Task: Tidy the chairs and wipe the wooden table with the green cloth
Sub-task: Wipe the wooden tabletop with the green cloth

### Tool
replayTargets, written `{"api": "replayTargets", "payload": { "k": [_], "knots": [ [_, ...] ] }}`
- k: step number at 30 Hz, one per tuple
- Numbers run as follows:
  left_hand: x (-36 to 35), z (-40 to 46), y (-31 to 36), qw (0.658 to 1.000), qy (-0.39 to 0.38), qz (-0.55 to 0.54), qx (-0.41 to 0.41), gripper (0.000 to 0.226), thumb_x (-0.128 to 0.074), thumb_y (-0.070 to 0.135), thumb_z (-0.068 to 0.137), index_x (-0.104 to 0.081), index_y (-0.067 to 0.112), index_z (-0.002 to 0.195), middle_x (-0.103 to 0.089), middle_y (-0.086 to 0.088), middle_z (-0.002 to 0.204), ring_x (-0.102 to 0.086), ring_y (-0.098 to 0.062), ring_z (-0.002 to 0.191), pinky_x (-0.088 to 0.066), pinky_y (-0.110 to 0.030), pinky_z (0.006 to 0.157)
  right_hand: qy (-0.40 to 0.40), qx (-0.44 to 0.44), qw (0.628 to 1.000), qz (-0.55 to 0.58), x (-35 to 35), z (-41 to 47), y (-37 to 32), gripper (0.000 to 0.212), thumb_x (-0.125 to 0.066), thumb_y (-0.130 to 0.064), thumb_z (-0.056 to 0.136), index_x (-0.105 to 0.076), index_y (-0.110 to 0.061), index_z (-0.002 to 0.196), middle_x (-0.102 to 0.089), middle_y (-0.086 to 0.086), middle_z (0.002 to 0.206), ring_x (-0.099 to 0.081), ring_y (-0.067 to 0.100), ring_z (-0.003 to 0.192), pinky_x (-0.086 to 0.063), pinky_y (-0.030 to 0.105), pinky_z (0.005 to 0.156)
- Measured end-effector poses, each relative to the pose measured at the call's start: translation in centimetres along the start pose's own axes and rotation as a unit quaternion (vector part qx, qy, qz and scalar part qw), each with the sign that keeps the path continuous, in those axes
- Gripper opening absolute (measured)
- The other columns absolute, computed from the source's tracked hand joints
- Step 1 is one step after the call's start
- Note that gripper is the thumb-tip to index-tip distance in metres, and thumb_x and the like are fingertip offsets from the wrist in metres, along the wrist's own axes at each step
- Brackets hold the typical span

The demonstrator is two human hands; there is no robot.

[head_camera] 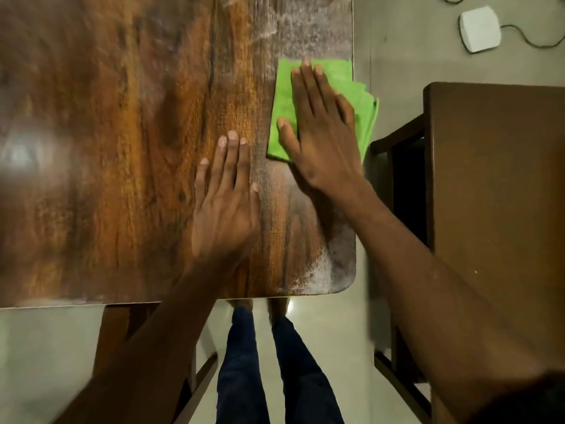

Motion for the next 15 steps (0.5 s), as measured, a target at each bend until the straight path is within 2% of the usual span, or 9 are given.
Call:
{"api": "replayTargets", "payload": {
  "k": [4, 11, 15],
  "knots": [
    [0.1, -0.1, 0.1, 1.000, -0.006, -0.002, -0.002, 0.064, -0.024, 0.032, 0.112, -0.010, 0.010, 0.170, -0.007, -0.007, 0.179, -0.001, -0.018, 0.165, -0.008, -0.048, 0.133, 0.002, 0.012, 1.000, -0.003, 0.2, 0.8, 0.0, 0.073, -0.022, -0.053, 0.111, -0.010, -0.013, 0.170, -0.007, 0.007, 0.179, -0.004, 0.021, 0.165, -0.011, 0.045, 0.132],
    [-0.3, 0.0, 0.0, 1.000, -0.006, 0.001, -0.001, 0.064, -0.025, 0.032, 0.111, -0.013, 0.010, 0.170, -0.008, -0.007, 0.178, -0.002, -0.018, 0.165, -0.009, -0.048, 0.133, -0.087, -0.041, 0.995, 0.006, -2.0, -15.6, -3.4, 0.078, -0.031, -0.051, 0.111, 0.003, -0.014, 0.170, 0.011, 0.006, 0.178, 0.010, 0.021, 0.165, -0.010, 0.048, 0.133],
    [-0.4, -0.1, 0.1, 1.000, 0.003, -0.009, -0.005, 0.063, -0.028, 0.030, 0.111, -0.015, 0.010, 0.169, -0.009, -0.006, 0.178, -0.003, -0.018, 0.165, -0.011, -0.049, 0.133, -0.101, -0.015, 0.995, 0.001, -3.3, -21.1, -4.5, 0.077, -0.033, -0.054, 0.110, -0.006, -0.016, 0.171, 0.000, 0.003, 0.179, -0.001, 0.021, 0.166, -0.013, 0.045, 0.130]
  ]
}}
Point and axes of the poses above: each hand's wrist, its own z-axis towards the middle knuckle, its own x-axis out of the back of the hand, y = z × x, the point moved 8 cm from there along z, towards the middle knuckle
